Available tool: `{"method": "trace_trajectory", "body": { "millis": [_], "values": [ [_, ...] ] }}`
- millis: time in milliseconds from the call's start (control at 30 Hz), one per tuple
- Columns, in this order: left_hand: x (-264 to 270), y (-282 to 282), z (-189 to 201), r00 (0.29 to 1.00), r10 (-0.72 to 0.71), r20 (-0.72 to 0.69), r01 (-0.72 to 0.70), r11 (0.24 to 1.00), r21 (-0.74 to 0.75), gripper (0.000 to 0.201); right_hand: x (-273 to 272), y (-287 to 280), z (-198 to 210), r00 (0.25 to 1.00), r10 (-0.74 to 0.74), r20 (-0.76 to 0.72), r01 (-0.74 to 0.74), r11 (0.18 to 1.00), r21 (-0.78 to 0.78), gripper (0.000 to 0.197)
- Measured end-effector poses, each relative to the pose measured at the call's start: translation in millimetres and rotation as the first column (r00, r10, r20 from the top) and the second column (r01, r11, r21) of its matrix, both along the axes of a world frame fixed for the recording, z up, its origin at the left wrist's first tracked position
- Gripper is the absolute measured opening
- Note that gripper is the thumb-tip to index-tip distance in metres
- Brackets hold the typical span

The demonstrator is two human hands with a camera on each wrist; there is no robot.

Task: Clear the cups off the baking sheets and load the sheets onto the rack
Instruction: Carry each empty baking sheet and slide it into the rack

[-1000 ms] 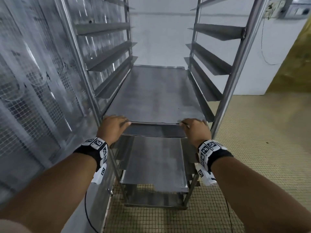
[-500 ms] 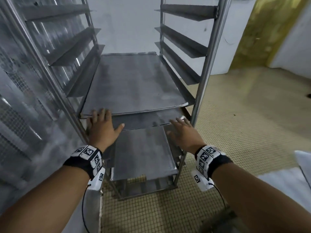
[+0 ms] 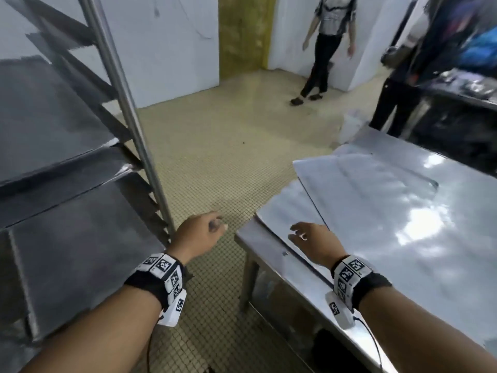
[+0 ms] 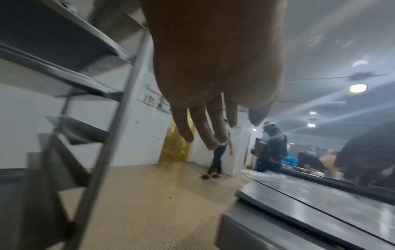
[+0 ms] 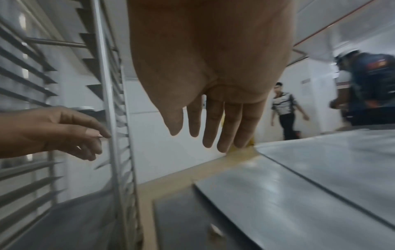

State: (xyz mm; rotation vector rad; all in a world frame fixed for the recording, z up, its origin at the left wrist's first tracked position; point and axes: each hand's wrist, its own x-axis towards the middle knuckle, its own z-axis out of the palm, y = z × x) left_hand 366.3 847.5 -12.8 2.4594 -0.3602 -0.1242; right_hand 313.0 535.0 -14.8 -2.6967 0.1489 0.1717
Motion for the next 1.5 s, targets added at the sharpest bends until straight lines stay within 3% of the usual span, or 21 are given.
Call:
{"method": "trace_trajectory", "body": {
  "millis": [133, 267, 467, 667, 800, 967, 1100, 1200, 1300, 1400, 1500],
  "values": [
    [-13, -103, -28, 0.973, -0.184, -0.141, 0.195, 0.978, 0.072, 0.05, -68, -93, -24, 0.984, -0.153, -0.086, 0.155, 0.988, 0.013, 0.036],
    [-28, -188, -53, 0.929, -0.304, -0.211, 0.332, 0.937, 0.112, 0.049, -129, -160, -53, 0.953, -0.258, -0.159, 0.264, 0.964, 0.015, 0.041],
    [-49, -253, -98, 0.921, -0.34, -0.19, 0.382, 0.882, 0.276, 0.041, -177, -193, -84, 0.942, -0.261, -0.21, 0.266, 0.964, -0.005, 0.041],
    [-55, -251, -107, 0.95, -0.312, -0.023, 0.307, 0.915, 0.263, 0.042, -194, -192, -97, 0.954, -0.262, -0.147, 0.267, 0.964, 0.01, 0.043],
    [-58, -251, -103, 0.968, -0.247, -0.042, 0.251, 0.953, 0.172, 0.058, -198, -191, -95, 0.945, -0.299, -0.133, 0.306, 0.951, 0.041, 0.046],
    [-93, -277, -105, 0.929, -0.368, -0.029, 0.367, 0.913, 0.179, 0.057, -204, -195, -94, 0.917, -0.38, -0.123, 0.389, 0.92, 0.057, 0.047],
    [-119, -288, -109, 0.838, -0.532, -0.121, 0.545, 0.828, 0.13, 0.064, -212, -202, -93, 0.87, -0.478, -0.12, 0.488, 0.87, 0.074, 0.042],
    [-103, -270, -110, 0.878, -0.469, -0.095, 0.474, 0.879, 0.049, 0.07, -226, -216, -96, 0.823, -0.561, -0.094, 0.567, 0.822, 0.055, 0.038],
    [-64, -237, -118, 0.92, -0.391, -0.026, 0.389, 0.905, 0.17, 0.073, -243, -228, -97, 0.767, -0.642, -0.021, 0.642, 0.766, 0.019, 0.037],
    [-40, -216, -126, 0.917, -0.391, -0.081, 0.395, 0.859, 0.325, 0.083, -266, -239, -98, 0.697, -0.717, 0.034, 0.717, 0.693, -0.077, 0.043],
    [-40, -218, -129, 0.909, -0.408, -0.085, 0.408, 0.827, 0.386, 0.087, -294, -246, -107, 0.627, -0.779, 0.009, 0.773, 0.621, -0.129, 0.05]
  ]
}}
